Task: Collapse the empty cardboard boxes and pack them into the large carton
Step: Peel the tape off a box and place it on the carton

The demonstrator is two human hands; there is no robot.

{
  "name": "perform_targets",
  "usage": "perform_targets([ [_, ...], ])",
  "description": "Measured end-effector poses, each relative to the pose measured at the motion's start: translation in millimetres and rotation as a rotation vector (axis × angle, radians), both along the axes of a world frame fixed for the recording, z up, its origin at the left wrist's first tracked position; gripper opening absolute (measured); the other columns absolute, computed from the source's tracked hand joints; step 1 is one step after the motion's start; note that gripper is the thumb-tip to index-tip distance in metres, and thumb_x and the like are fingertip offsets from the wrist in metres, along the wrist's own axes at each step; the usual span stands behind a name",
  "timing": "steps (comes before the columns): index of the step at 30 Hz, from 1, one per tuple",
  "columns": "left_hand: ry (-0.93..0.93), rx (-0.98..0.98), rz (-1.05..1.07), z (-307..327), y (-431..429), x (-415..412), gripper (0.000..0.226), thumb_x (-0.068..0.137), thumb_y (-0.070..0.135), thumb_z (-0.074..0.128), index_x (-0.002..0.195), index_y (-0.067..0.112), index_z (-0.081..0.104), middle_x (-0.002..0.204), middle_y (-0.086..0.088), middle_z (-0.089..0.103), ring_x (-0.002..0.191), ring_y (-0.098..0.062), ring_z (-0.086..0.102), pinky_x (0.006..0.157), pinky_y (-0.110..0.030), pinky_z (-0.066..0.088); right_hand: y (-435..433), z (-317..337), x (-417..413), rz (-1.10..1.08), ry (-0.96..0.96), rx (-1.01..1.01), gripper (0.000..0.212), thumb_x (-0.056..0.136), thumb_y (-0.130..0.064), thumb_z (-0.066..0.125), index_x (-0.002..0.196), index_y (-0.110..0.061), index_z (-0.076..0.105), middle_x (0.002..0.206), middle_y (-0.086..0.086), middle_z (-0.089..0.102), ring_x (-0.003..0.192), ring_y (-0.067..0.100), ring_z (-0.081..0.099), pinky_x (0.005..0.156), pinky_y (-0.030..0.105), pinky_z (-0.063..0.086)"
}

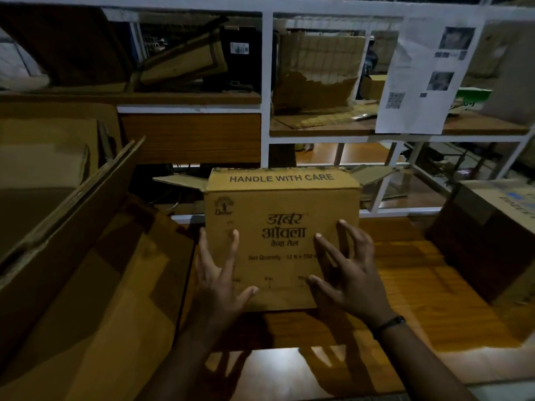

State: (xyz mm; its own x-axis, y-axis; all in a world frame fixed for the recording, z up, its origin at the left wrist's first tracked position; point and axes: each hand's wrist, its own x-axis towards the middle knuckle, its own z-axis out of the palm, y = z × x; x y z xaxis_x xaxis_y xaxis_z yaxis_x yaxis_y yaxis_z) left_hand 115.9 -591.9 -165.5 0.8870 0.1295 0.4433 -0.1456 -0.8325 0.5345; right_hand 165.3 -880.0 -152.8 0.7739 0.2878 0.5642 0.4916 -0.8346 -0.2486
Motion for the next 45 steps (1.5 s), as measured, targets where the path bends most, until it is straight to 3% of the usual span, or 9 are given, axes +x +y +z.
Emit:
perform_targets([
  [4,0.036,0.069,0.008,5,9,9,0.144,0.054,0.043,0.099,0.156,0.059,-0.001,0.168,0.002,-0.027,0.151,-0.049,0.008,0.101,-0.070,0.041,13,4,-1,-0.035,0.009,-0.033,0.086,0.078,-0.074,0.061,0.153,-0.038,0.042,0.169,0.007,0.008,0.149,0.051,0.010,0.108,0.073,0.034],
  [9,-0.006,0.120,-0.060,6,22,13,0.131,0.061,0.049,0.094,0.158,0.056,0.006,0.169,0.009,-0.021,0.146,-0.050,0.009,0.100,-0.066,0.042,20,10,1,-0.031,-0.005,-0.089,0.081,0.079,-0.075,0.061,0.151,-0.041,0.045,0.170,0.009,0.005,0.149,0.054,0.008,0.112,0.073,0.025],
  [14,-0.034,0.173,-0.090,3,30,16,0.122,0.063,0.066,0.085,0.161,0.046,0.016,0.172,0.002,-0.012,0.141,-0.054,0.017,0.104,-0.068,0.036,22,9,-4,-0.024,-0.026,-0.127,0.080,0.079,-0.075,0.060,0.150,-0.040,0.047,0.169,0.013,0.008,0.149,0.056,0.009,0.113,0.076,0.023],
  [20,-0.014,0.278,-0.091,25,27,-3,0.133,0.059,0.064,0.089,0.160,0.050,0.004,0.170,0.004,-0.019,0.140,-0.048,0.012,0.105,-0.069,0.037,18,28,-13,0.009,-0.050,-0.109,0.078,0.079,-0.075,0.061,0.147,-0.039,0.051,0.169,0.011,0.012,0.149,0.054,0.012,0.113,0.075,0.022],
  [23,0.000,0.244,-0.091,45,17,-18,0.130,0.065,0.060,0.088,0.156,0.058,-0.005,0.165,0.014,-0.030,0.145,-0.049,0.005,0.110,-0.066,0.034,11,46,-21,0.023,-0.079,-0.098,0.077,0.078,-0.075,0.062,0.147,-0.040,0.051,0.169,0.010,0.011,0.149,0.055,0.012,0.112,0.076,0.023],
  [29,-0.111,0.275,-0.072,117,-2,-37,0.131,0.063,0.061,0.089,0.154,0.060,-0.006,0.164,0.017,-0.031,0.144,-0.046,0.005,0.110,-0.065,0.034,-12,109,-36,0.046,-0.220,-0.064,0.078,0.078,-0.075,0.057,0.146,-0.039,0.050,0.168,0.012,0.014,0.145,0.057,0.016,0.108,0.077,0.028],
  [34,-0.188,0.359,-0.053,193,-9,-60,0.123,0.065,0.063,0.086,0.159,0.053,0.007,0.163,0.021,-0.032,0.143,-0.042,0.008,0.108,-0.063,0.039,-21,166,-50,0.056,-0.365,-0.002,0.080,0.076,-0.075,0.057,0.146,-0.037,0.049,0.168,0.010,0.015,0.147,0.052,0.015,0.110,0.074,0.026],
  [45,-0.322,0.494,0.068,330,13,-108,0.127,0.063,0.062,0.087,0.158,0.057,0.002,0.160,0.025,-0.034,0.143,-0.041,0.009,0.110,-0.061,0.037,7,276,-57,0.124,-0.604,0.114,0.081,0.076,-0.072,0.067,0.146,-0.033,0.053,0.166,0.015,0.019,0.142,0.053,0.021,0.112,0.061,0.028],
])
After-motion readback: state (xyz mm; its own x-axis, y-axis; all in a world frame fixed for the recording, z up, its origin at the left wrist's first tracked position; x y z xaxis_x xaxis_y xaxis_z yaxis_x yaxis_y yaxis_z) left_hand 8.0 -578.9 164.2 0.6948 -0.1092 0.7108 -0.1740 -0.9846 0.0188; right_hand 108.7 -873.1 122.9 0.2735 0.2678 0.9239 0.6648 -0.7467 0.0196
